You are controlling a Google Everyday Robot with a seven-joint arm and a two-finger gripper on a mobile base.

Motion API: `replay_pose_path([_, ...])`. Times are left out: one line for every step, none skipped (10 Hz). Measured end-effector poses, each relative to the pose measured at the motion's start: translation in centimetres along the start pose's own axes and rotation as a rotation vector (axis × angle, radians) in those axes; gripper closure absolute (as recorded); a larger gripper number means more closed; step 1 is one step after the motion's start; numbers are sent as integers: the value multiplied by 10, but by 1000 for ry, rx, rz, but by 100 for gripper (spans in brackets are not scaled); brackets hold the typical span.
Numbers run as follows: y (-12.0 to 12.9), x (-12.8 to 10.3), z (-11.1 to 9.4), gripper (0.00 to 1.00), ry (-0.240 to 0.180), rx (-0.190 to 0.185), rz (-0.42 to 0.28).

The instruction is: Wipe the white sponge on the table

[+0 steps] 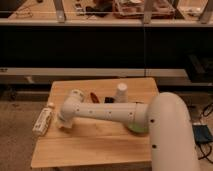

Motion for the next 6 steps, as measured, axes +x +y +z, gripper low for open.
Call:
replay_pose_path([5, 6, -1, 57, 9, -1, 7])
replay_pose_path([12, 13, -3, 57, 18, -2, 14])
replay_pose_path([18, 20, -2, 57, 21, -2, 19])
replay_pose_path([20, 23, 0, 57, 21, -2, 21])
replay_pose_path([22, 26, 6, 57, 14, 2, 21])
replay_pose_path([24, 29, 13, 57, 5, 6, 23])
